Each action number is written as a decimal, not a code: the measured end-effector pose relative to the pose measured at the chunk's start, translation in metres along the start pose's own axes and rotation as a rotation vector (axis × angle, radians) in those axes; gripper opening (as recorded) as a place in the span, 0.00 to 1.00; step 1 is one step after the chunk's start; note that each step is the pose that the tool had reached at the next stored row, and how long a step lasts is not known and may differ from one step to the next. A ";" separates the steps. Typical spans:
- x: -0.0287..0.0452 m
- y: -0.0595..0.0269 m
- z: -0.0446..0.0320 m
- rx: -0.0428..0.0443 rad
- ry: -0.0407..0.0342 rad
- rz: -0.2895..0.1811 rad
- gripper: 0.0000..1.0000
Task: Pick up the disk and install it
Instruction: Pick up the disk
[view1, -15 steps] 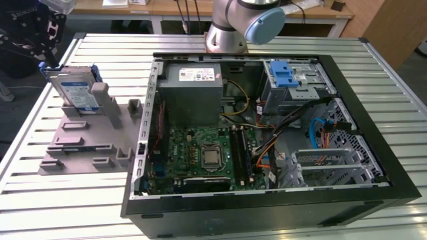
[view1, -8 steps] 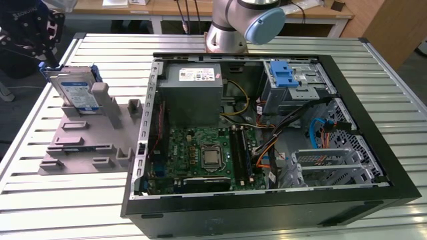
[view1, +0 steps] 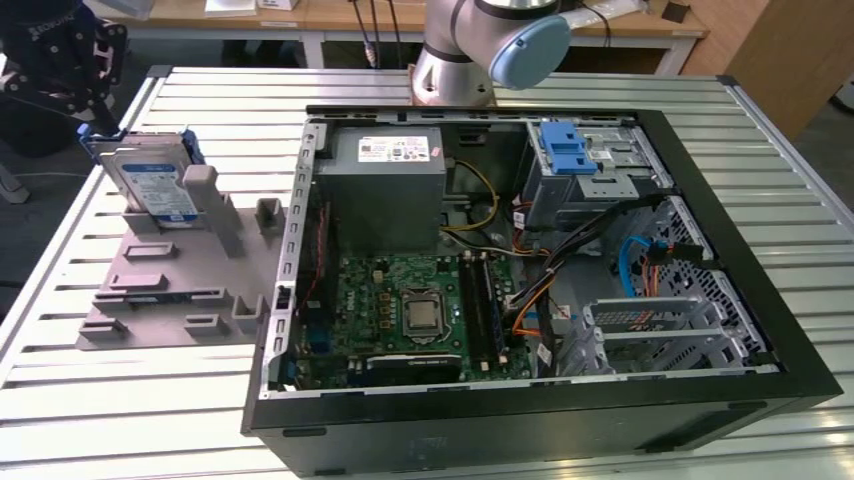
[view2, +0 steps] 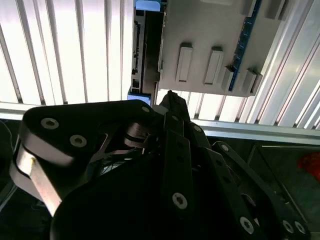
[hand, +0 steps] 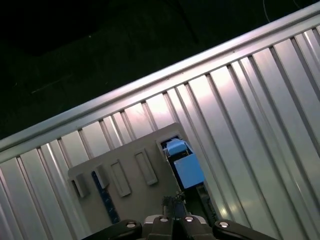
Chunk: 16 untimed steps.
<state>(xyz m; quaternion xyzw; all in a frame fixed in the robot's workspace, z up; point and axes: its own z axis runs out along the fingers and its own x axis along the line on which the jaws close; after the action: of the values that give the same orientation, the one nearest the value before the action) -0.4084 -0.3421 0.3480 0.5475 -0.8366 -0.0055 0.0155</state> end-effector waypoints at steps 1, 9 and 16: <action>0.0000 0.0000 0.0000 0.0006 0.0000 -0.012 0.11; 0.0000 0.0000 0.0007 0.0041 0.0009 -0.136 0.11; 0.0002 0.0008 0.0023 0.0047 -0.0008 -0.233 0.11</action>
<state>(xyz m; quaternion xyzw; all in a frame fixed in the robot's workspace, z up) -0.4093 -0.3420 0.3458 0.6411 -0.7674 -0.0056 0.0131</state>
